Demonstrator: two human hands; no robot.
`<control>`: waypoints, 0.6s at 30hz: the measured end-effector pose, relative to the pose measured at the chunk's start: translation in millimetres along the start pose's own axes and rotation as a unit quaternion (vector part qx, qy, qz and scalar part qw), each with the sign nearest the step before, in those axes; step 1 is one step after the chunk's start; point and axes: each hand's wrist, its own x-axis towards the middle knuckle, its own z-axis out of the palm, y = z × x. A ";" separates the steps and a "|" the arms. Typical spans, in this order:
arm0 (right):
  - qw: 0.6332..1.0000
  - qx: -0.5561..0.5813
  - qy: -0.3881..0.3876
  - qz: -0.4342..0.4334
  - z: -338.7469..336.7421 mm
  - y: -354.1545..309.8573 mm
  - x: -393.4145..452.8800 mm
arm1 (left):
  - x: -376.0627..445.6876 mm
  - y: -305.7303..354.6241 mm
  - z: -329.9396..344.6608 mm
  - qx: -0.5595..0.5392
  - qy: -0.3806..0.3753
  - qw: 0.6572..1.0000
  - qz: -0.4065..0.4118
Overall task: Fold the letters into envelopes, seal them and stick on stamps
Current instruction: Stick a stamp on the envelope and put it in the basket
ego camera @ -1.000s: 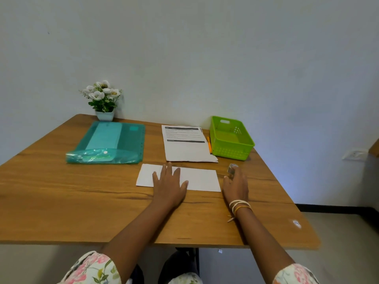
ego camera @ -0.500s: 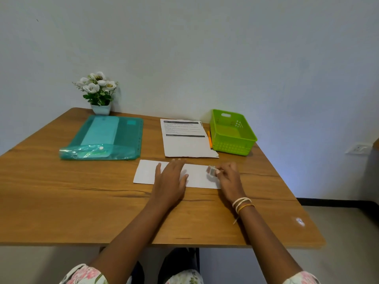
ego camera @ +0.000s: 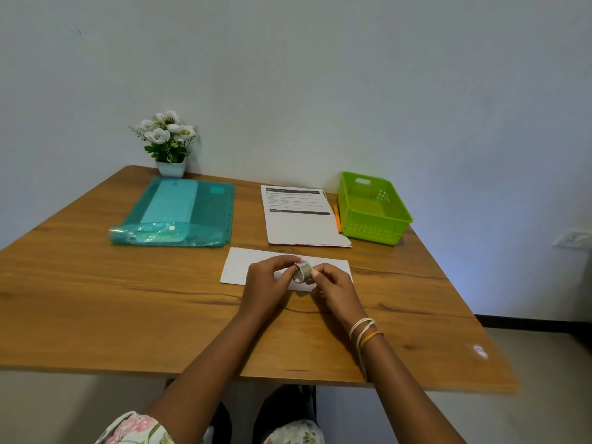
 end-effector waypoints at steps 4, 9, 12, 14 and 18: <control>0.999 -0.033 0.006 0.000 -0.8 1.7 -1.5 | 1.0 -2.2 -0.4 -0.010 -0.002 1.000 -0.009; 0.997 0.058 0.041 0.036 -1.8 -9.2 -1.6 | 0.6 -6.1 1.8 -0.027 -0.003 1.000 -0.007; 0.993 0.092 0.033 0.061 -0.8 -15.7 -1.3 | 1.1 -7.0 1.8 -0.033 -0.006 0.999 -0.004; 0.993 0.097 0.044 0.056 0.4 -15.5 -0.5 | 2.7 -6.7 2.2 -0.031 0.000 1.000 -0.004; 0.992 0.089 0.082 0.019 2.0 -10.2 0.2 | 2.8 -4.7 1.8 -0.056 0.021 0.998 -0.029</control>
